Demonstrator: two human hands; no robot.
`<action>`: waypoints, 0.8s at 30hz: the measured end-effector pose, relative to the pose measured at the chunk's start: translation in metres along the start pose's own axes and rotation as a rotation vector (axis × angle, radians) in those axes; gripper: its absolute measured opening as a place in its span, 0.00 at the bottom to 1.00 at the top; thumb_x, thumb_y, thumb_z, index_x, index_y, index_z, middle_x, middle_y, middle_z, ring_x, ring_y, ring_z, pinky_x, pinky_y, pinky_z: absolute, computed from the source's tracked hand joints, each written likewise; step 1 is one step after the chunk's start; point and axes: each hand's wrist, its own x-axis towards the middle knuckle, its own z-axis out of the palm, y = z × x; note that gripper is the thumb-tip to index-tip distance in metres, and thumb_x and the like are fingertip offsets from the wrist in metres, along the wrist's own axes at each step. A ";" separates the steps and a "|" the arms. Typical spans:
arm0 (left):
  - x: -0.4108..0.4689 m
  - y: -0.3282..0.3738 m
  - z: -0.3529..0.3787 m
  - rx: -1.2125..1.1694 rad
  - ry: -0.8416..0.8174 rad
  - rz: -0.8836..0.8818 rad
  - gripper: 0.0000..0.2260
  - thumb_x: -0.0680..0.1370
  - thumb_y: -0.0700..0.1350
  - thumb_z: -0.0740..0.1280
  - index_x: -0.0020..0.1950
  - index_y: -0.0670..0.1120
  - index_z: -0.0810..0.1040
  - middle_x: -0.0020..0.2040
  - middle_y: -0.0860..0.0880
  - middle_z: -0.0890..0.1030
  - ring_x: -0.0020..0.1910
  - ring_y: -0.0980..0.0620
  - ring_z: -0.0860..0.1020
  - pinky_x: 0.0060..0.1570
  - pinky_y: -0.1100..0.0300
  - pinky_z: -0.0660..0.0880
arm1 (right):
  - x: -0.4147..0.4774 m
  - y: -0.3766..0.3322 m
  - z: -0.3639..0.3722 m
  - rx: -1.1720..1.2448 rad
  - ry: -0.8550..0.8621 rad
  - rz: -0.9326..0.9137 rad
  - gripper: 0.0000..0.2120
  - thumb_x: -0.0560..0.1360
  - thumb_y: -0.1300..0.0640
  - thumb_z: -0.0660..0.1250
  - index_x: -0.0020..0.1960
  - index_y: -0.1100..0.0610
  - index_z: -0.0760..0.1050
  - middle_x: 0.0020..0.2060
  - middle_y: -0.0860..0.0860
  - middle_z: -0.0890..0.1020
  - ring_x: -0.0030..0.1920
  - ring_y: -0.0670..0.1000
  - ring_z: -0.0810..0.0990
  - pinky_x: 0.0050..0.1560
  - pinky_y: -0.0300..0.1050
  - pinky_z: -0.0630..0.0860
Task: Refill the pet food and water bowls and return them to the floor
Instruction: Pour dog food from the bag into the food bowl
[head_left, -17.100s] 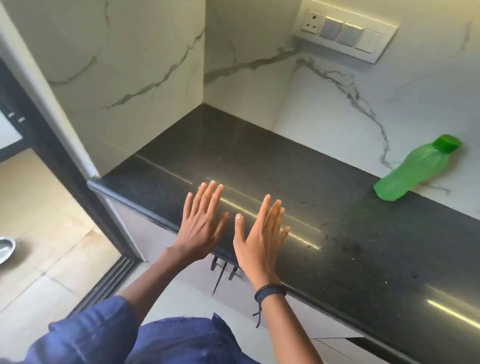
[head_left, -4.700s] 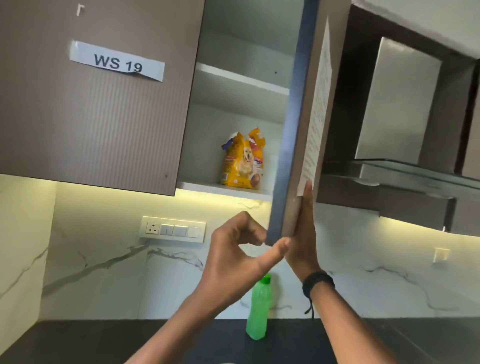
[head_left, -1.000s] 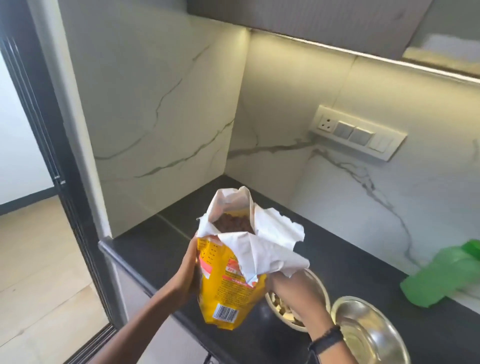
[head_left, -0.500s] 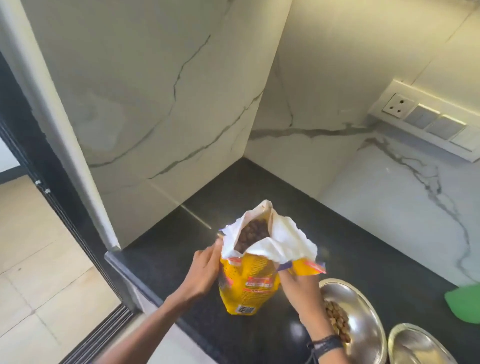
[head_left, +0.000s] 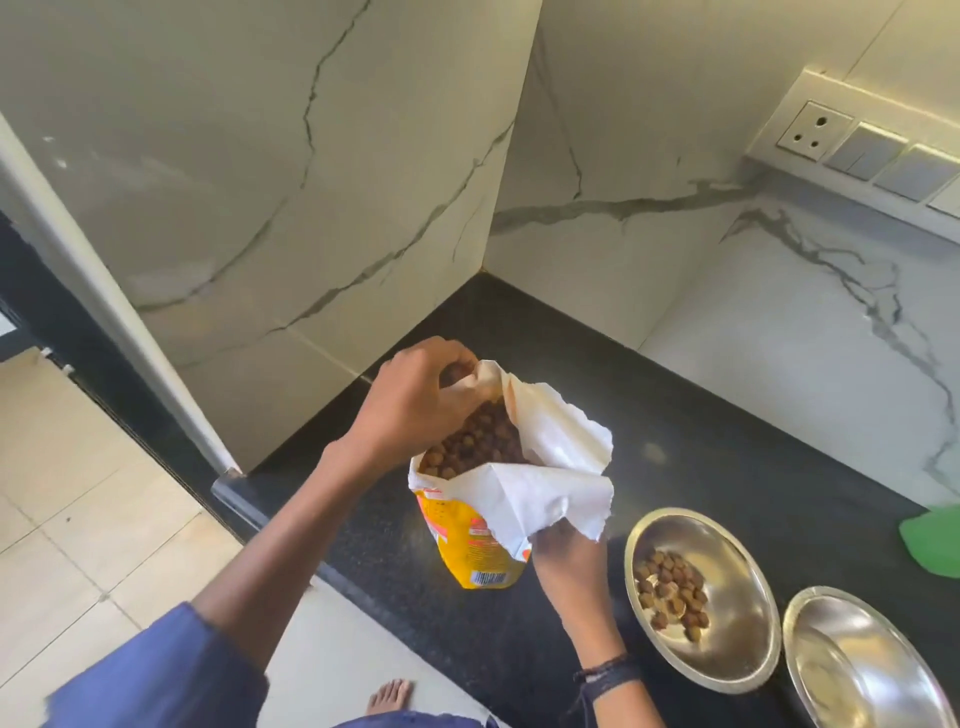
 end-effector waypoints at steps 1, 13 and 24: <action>0.002 0.001 0.000 0.043 0.001 0.014 0.11 0.75 0.55 0.69 0.52 0.50 0.81 0.48 0.54 0.81 0.44 0.55 0.79 0.37 0.70 0.68 | 0.001 -0.004 0.001 0.038 0.062 -0.099 0.14 0.74 0.70 0.67 0.54 0.54 0.77 0.40 0.42 0.78 0.46 0.40 0.81 0.42 0.22 0.70; -0.013 0.010 -0.006 0.096 -0.030 0.027 0.05 0.74 0.46 0.73 0.48 0.48 0.85 0.42 0.52 0.84 0.38 0.56 0.80 0.37 0.62 0.78 | -0.027 0.001 0.001 0.101 -0.100 -0.188 0.38 0.65 0.44 0.76 0.69 0.58 0.68 0.57 0.49 0.79 0.55 0.46 0.79 0.62 0.45 0.76; -0.023 0.031 0.023 0.068 0.065 0.059 0.07 0.75 0.40 0.70 0.52 0.45 0.84 0.45 0.52 0.82 0.38 0.56 0.77 0.37 0.69 0.75 | -0.020 -0.009 0.023 0.060 0.154 -0.301 0.45 0.54 0.27 0.74 0.61 0.55 0.76 0.52 0.46 0.82 0.54 0.42 0.80 0.61 0.36 0.76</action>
